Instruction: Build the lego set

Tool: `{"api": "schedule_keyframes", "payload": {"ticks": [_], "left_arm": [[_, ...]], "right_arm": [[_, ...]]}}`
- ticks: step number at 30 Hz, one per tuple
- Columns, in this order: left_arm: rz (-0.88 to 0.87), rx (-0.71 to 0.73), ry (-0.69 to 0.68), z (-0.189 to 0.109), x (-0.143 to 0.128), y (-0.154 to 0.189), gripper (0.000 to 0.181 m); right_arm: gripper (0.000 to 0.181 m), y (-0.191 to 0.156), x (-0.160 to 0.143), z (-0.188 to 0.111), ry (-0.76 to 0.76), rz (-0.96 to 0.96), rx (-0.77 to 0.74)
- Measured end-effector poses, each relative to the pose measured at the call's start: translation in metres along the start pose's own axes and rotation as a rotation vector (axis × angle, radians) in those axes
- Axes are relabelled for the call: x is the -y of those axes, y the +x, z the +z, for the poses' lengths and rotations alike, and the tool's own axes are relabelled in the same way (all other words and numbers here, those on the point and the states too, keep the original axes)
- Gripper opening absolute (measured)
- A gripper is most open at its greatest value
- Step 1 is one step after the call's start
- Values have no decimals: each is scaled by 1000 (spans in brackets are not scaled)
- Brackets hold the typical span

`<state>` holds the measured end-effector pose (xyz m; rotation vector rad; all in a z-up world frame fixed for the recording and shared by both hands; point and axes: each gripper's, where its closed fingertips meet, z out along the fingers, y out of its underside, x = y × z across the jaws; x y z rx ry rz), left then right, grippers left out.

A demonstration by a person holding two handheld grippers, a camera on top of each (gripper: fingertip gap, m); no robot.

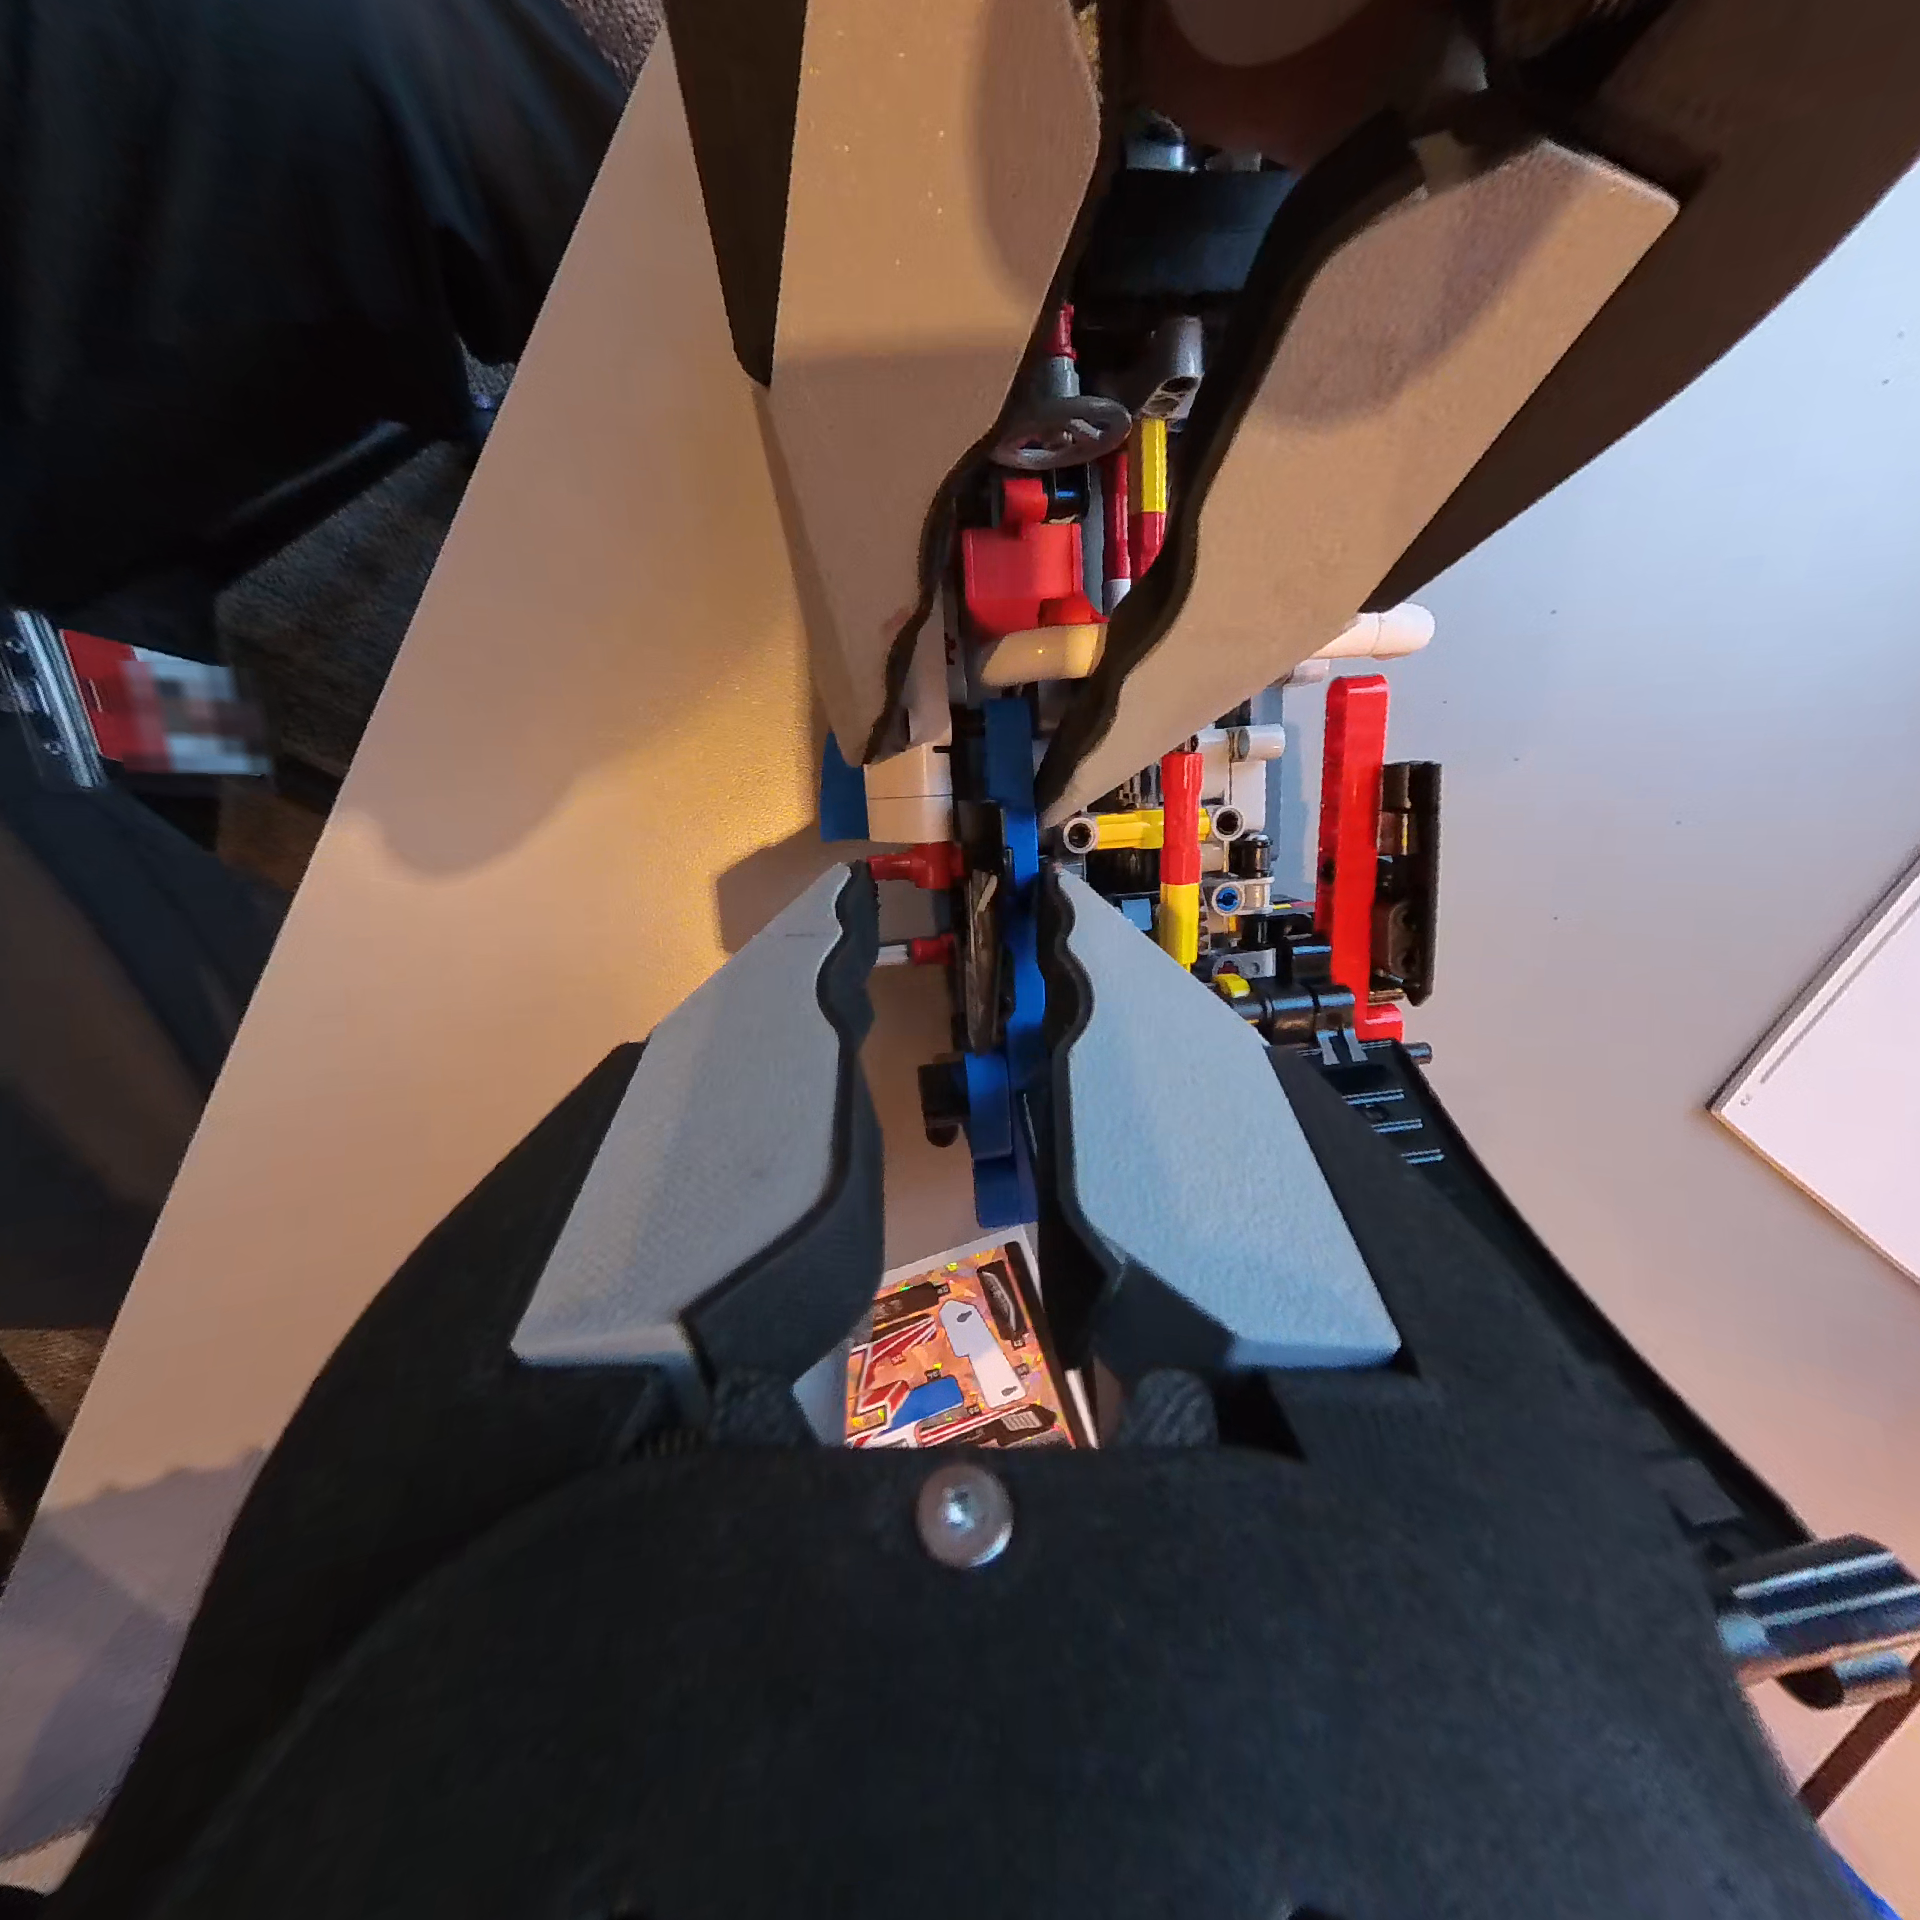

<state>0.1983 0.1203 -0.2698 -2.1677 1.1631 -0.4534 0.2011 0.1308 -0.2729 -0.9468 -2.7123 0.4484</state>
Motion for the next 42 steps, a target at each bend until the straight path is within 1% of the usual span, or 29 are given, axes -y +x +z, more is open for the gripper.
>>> {"api": "schedule_keyframes", "payload": {"ticks": [9,13,18,21,24,29,34,42], "left_arm": [[-11,34,-37,0,-3,-6,24],[-37,48,-27,-1,-3,-8,24],[-57,50,-9,0,-2,-7,24],[-59,51,-8,0,-2,-7,24],[-68,56,-12,0,-1,-8,24],[-84,75,-15,0,-1,-10,24],[-73,73,-17,1,-1,-10,25],[-58,69,-33,1,-2,-11,25]], "right_arm": [[26,5,-1,3,-22,-79,-83],[27,5,0,3,27,-39,-69],[28,3,1,2,66,-40,-58],[36,0,0,3,64,-72,-58],[37,0,0,2,75,-42,-45],[28,5,8,-2,142,55,-30],[27,5,7,-2,111,-46,-79],[27,7,5,-2,48,-76,-41]]}}
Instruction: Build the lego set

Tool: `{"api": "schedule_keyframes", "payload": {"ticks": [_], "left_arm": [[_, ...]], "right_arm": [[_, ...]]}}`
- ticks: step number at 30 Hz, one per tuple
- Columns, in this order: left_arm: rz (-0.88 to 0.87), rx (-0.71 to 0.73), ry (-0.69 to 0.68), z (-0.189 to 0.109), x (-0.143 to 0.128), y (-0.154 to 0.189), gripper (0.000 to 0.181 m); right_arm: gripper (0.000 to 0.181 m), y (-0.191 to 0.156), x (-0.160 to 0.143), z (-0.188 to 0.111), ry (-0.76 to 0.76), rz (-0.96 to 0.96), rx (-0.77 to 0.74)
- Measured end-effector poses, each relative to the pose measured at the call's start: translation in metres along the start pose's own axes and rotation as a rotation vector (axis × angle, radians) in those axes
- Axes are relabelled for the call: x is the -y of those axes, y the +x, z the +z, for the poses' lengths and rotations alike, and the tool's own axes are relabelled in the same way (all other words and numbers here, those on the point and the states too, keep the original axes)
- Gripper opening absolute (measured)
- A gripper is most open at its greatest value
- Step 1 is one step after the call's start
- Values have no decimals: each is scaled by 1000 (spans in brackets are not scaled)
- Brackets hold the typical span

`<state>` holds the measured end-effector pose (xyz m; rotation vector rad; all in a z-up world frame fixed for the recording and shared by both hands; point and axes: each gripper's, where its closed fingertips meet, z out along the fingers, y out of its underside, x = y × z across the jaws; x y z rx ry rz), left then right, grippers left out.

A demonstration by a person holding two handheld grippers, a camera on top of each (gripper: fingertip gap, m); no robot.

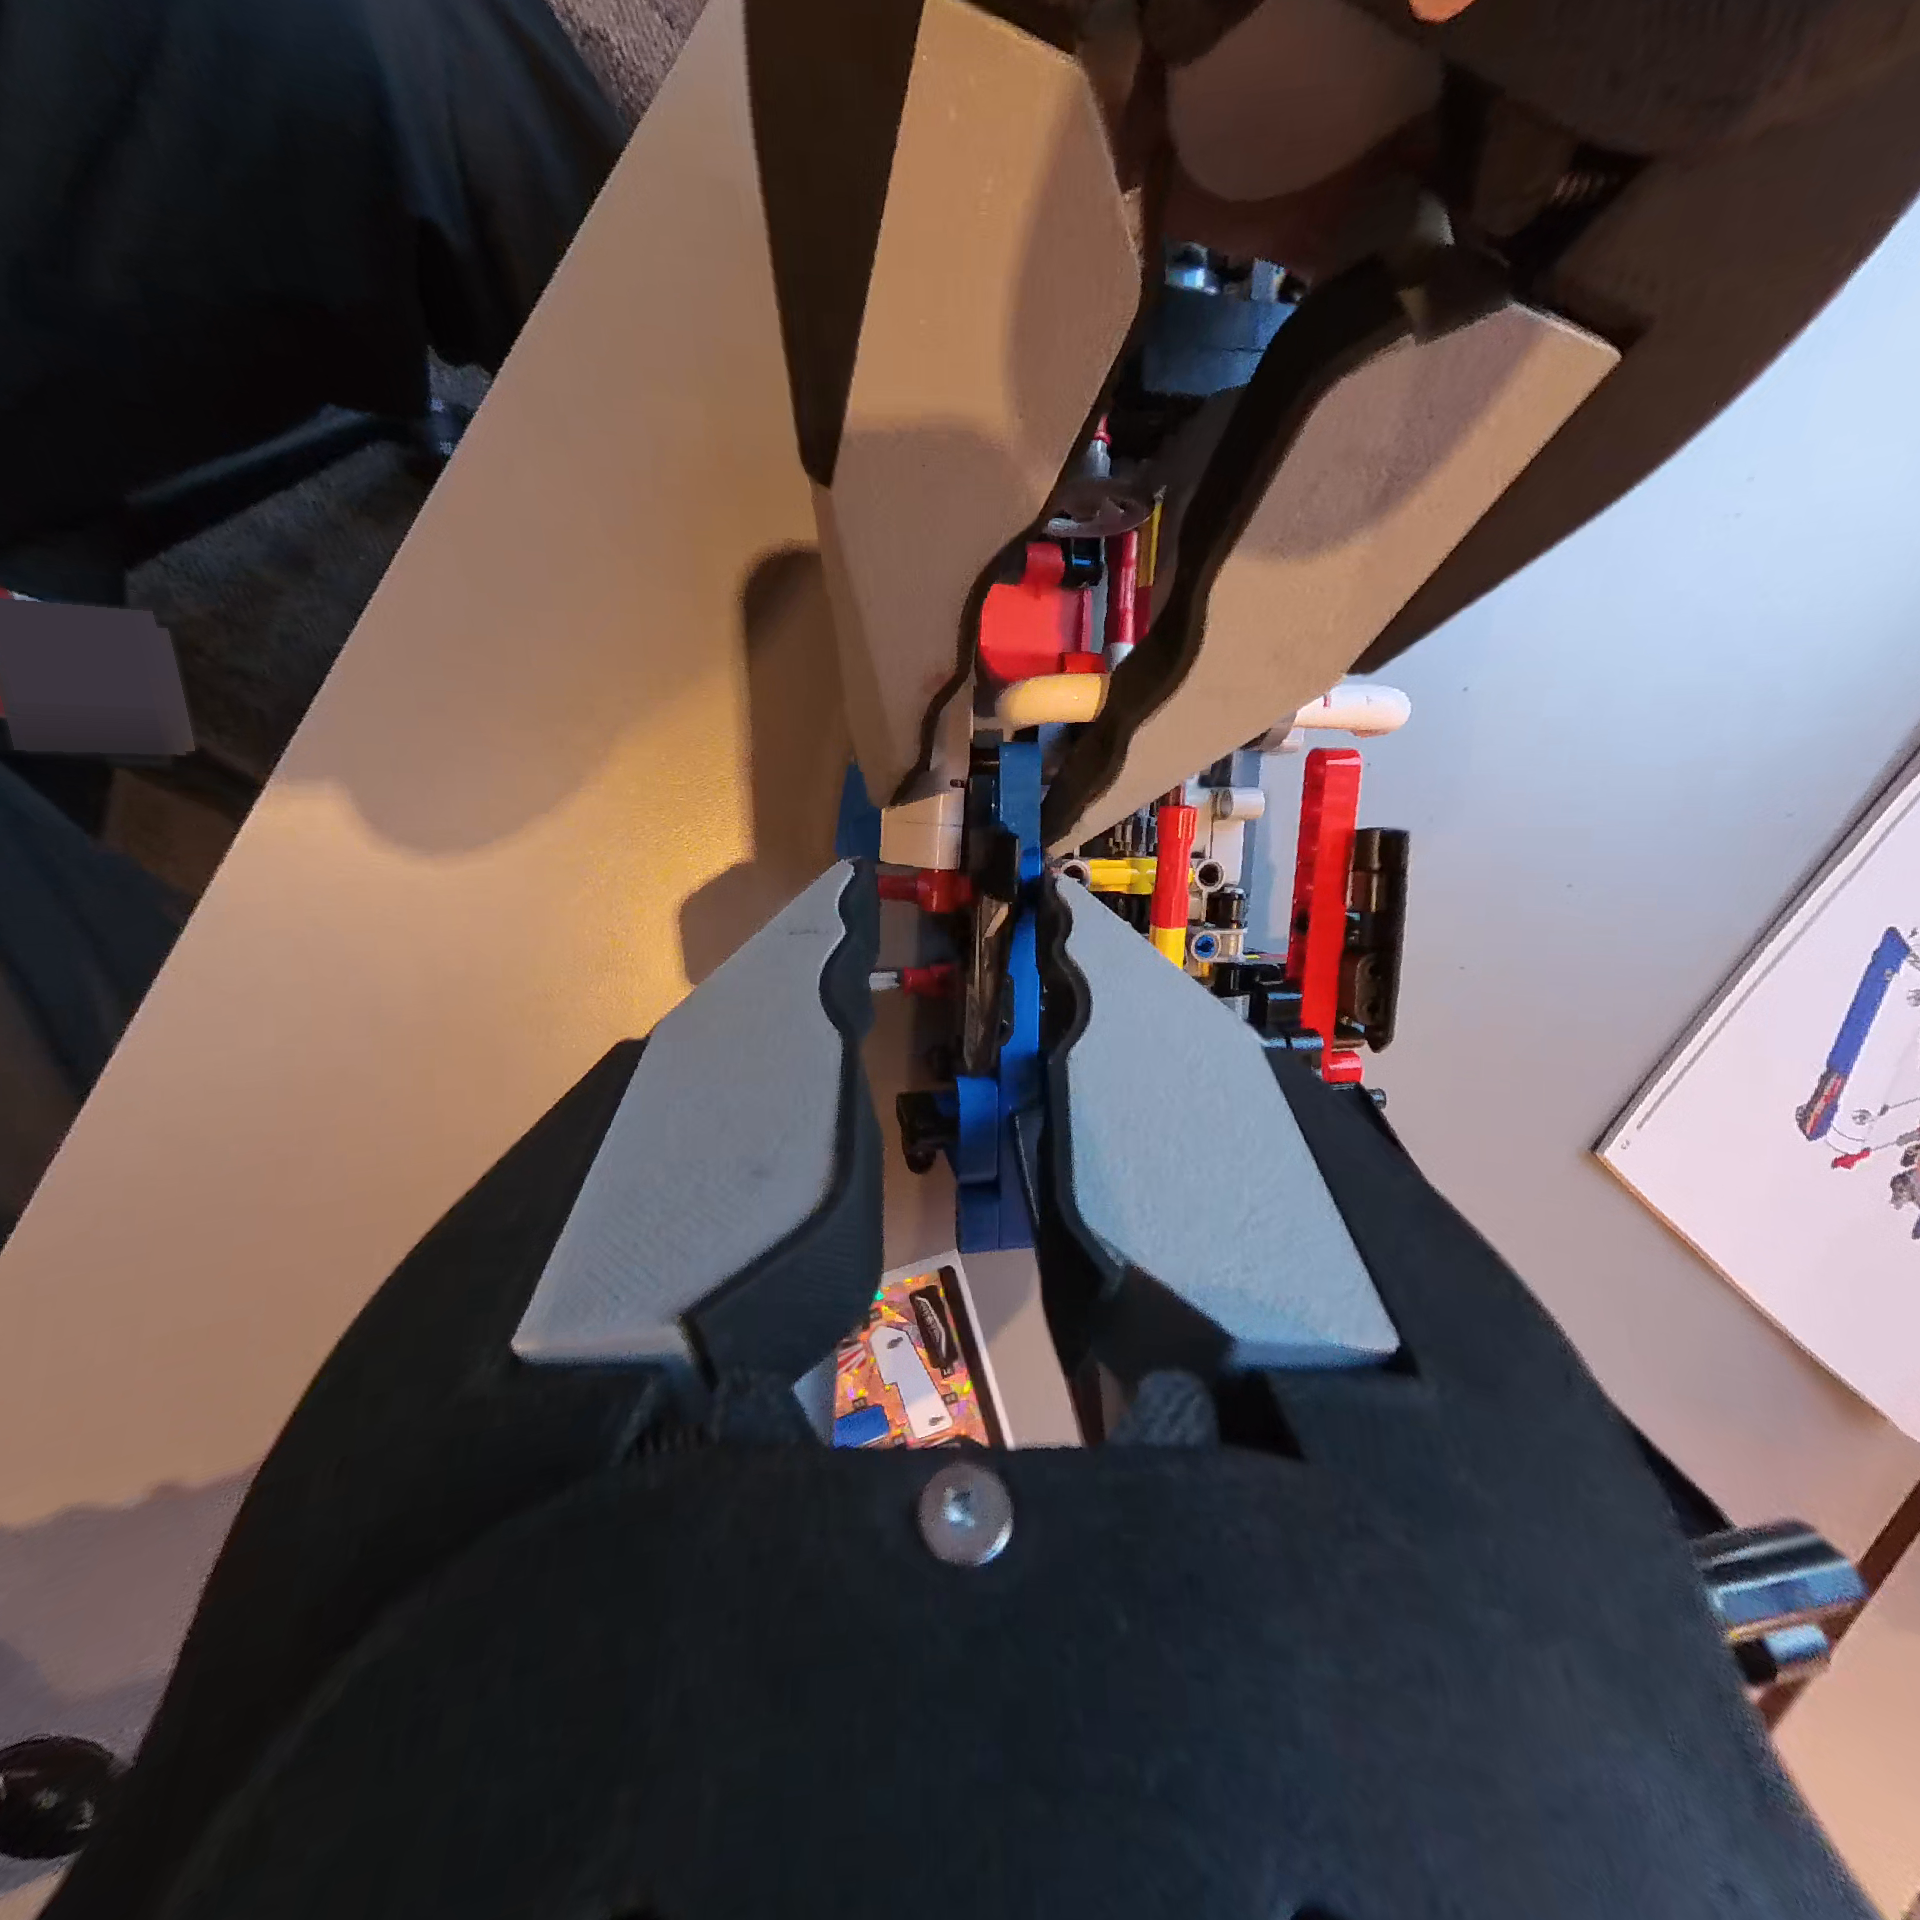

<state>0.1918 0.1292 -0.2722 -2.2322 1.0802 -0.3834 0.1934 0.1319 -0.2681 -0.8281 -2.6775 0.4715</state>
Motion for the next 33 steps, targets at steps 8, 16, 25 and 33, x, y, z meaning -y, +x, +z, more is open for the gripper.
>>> {"api": "schedule_keyframes", "payload": {"ticks": [8,16,25,33], "left_arm": [[-54,8,-8,0,1,-3,22],[-88,-6,19,1,9,4,19],[-44,16,-53,-1,2,3,22],[-126,-31,-13,-9,0,7,44]], "right_arm": [[26,3,0,1,2,11,-9],[0,12,3,-4,35,-97,-92],[0,13,12,-1,-52,-136,-107],[0,2,33,-50,310,35,-230]]}}
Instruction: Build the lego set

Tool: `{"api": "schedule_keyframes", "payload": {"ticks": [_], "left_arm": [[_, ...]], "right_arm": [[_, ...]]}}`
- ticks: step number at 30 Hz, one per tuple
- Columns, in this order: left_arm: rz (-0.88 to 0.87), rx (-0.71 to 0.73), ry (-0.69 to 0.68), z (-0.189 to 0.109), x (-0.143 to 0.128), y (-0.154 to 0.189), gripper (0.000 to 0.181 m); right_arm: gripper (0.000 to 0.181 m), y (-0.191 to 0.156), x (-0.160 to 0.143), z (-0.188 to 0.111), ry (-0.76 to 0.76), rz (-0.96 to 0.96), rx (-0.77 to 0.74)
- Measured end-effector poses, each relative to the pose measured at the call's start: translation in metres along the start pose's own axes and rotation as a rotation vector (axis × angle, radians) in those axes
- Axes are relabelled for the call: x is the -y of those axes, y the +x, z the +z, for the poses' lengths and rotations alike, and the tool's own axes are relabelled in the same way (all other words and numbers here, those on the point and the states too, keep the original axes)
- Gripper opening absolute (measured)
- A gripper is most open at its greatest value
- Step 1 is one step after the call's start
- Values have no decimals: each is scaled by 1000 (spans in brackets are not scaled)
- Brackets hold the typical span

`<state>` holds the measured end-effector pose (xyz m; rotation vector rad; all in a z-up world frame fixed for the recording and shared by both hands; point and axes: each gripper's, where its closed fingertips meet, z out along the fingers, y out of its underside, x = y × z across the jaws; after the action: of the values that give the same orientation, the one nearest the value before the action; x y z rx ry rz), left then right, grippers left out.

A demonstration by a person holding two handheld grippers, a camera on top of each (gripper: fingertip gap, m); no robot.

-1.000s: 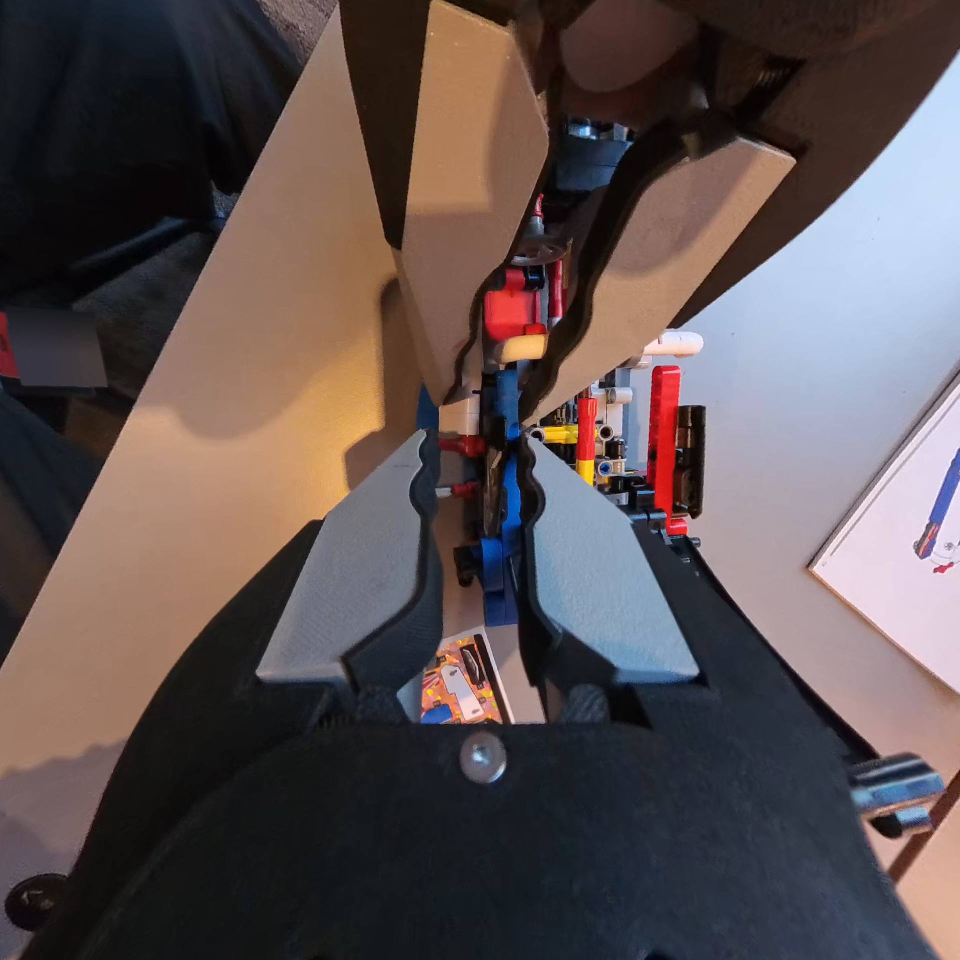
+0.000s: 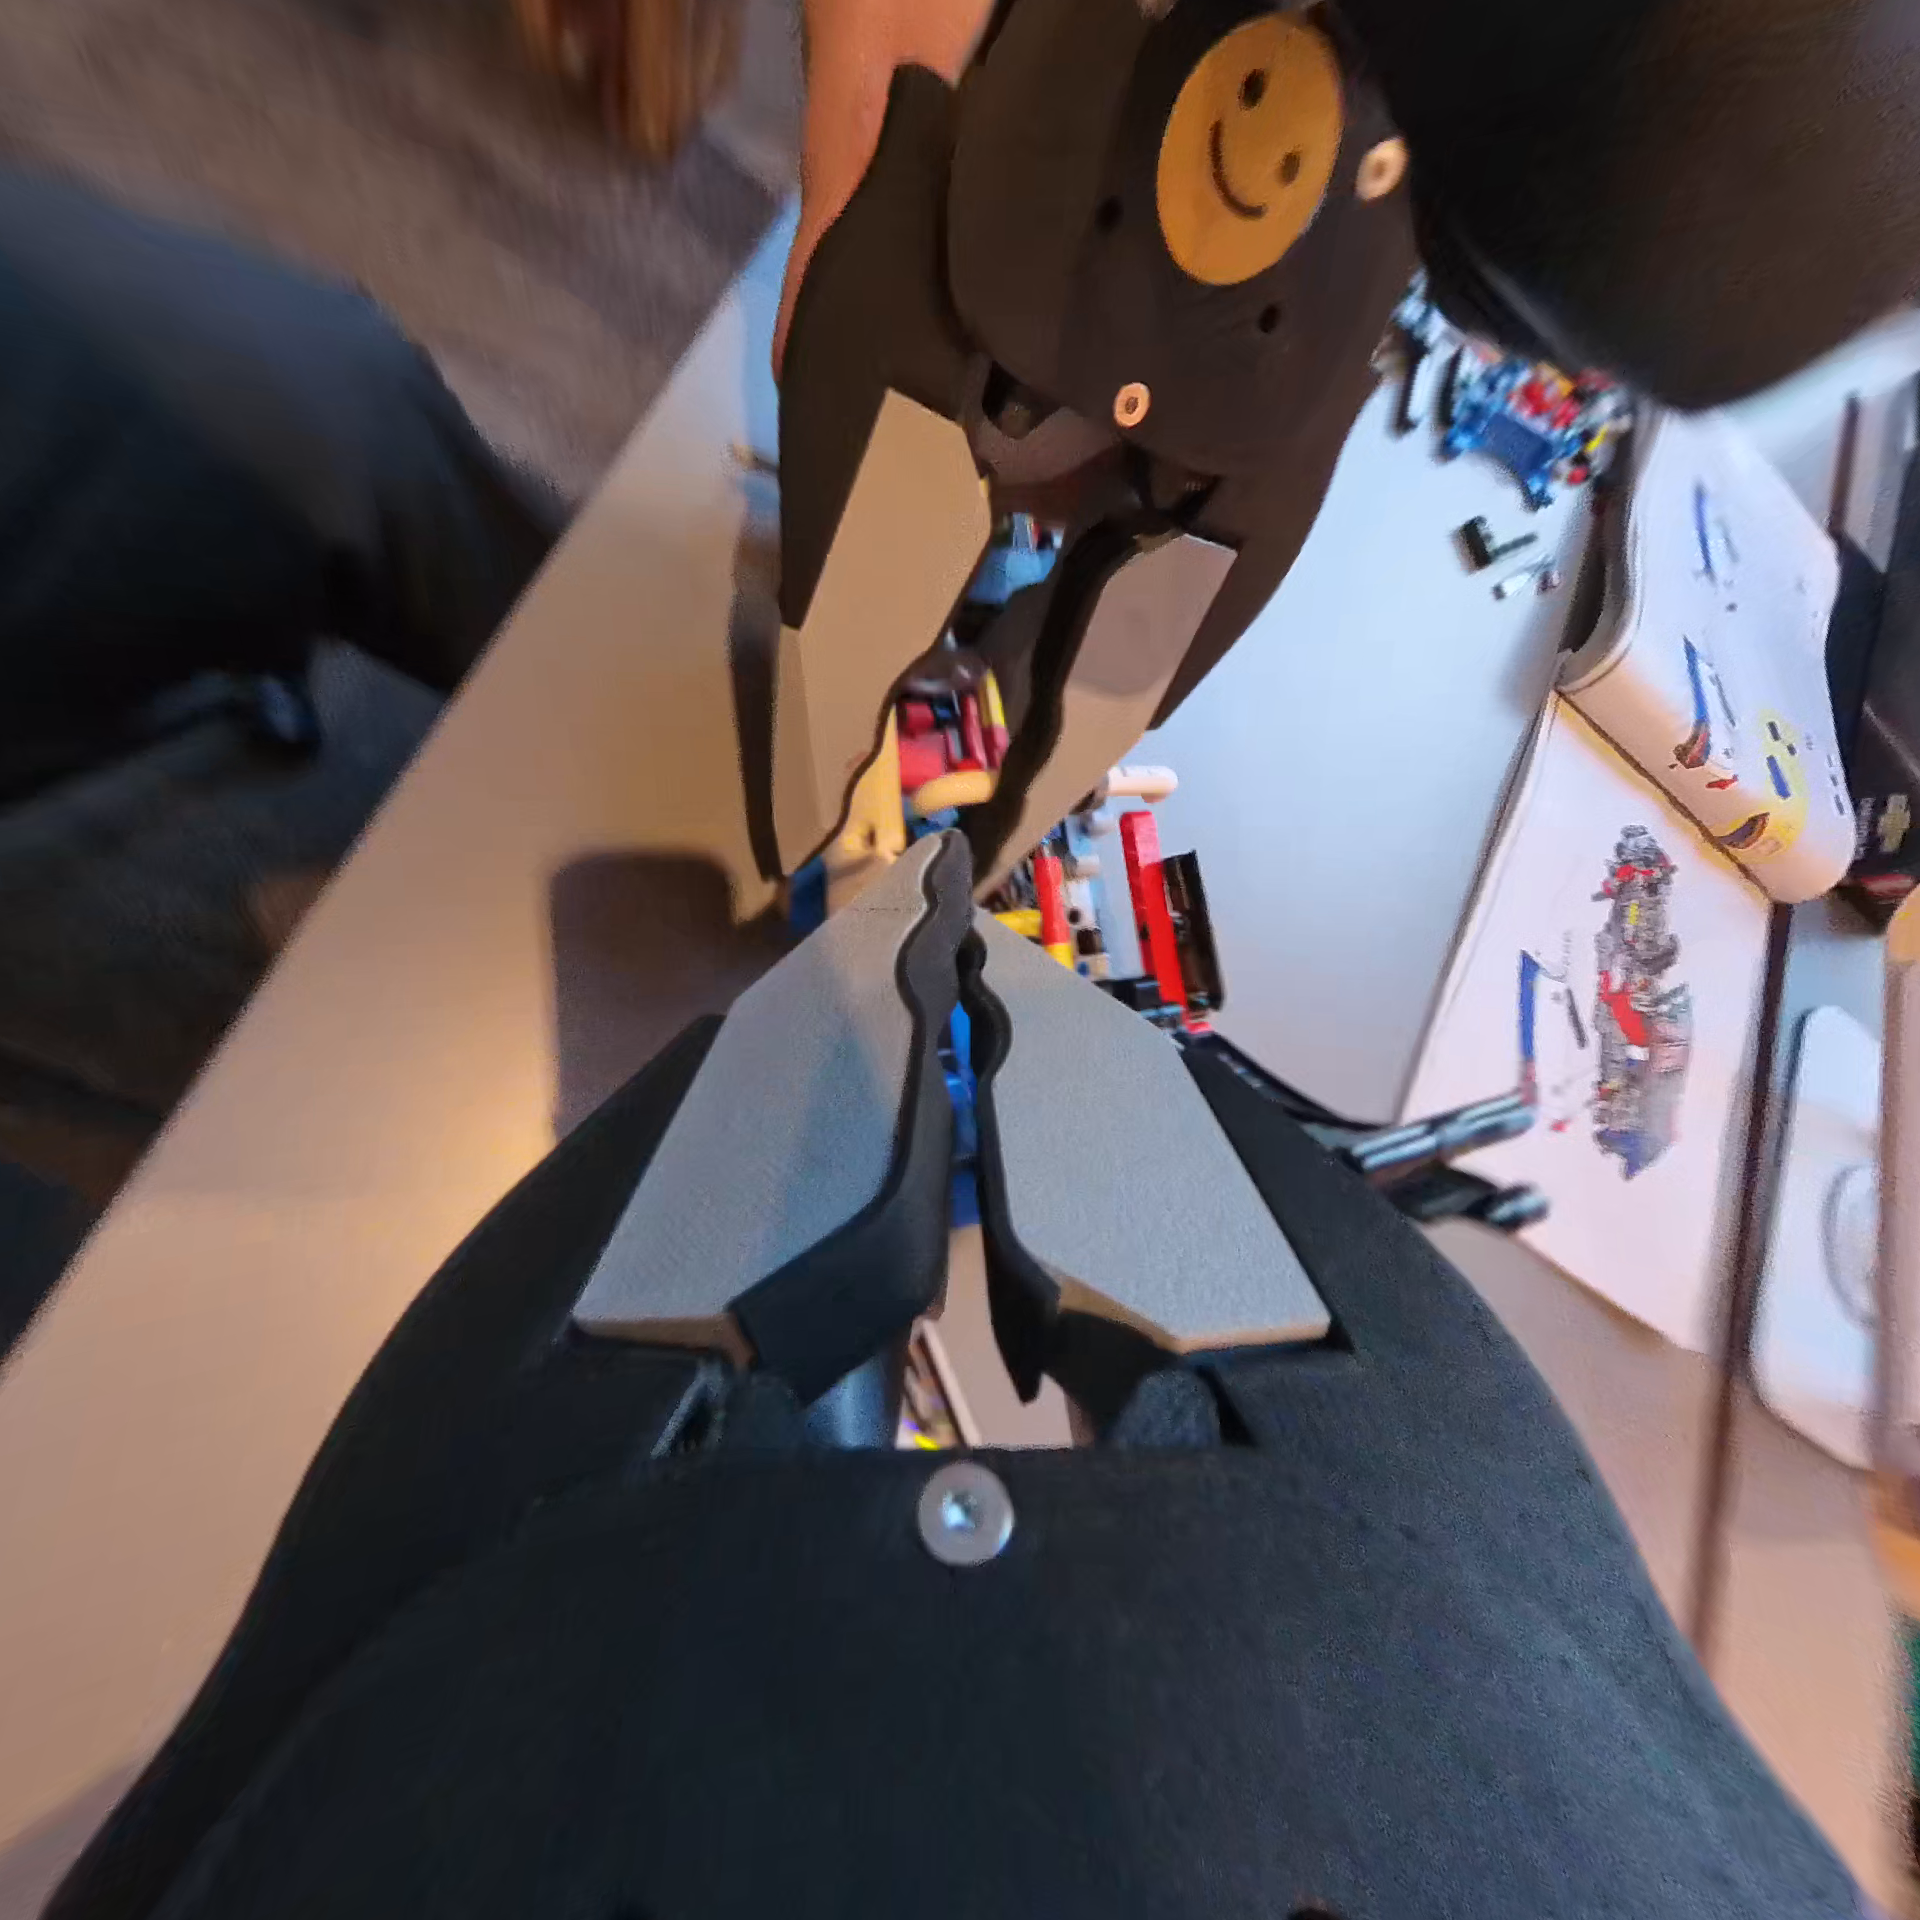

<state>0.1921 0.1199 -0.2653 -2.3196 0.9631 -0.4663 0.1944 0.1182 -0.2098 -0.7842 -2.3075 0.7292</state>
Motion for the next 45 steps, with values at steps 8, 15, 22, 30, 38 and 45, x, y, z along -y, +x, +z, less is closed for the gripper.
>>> {"api": "schedule_keyframes", "payload": {"ticks": [8,15,22,30,38,45], "left_arm": [[-44,57,119,-17,5,-8,75],[-45,193,332,-36,59,27,62],[134,343,164,-6,78,66,28],[-31,252,128,0,69,87,24],[16,294,165,1,80,109,23],[153,628,93,-14,87,101,25]], "right_arm": [[0,-21,-27,-16,159,362,14],[0,-33,-11,-27,404,688,47],[0,-48,5,-23,418,745,63],[0,-75,5,-23,343,761,123],[0,-95,9,-41,362,682,166],[1,-68,10,-48,368,593,-109]]}}
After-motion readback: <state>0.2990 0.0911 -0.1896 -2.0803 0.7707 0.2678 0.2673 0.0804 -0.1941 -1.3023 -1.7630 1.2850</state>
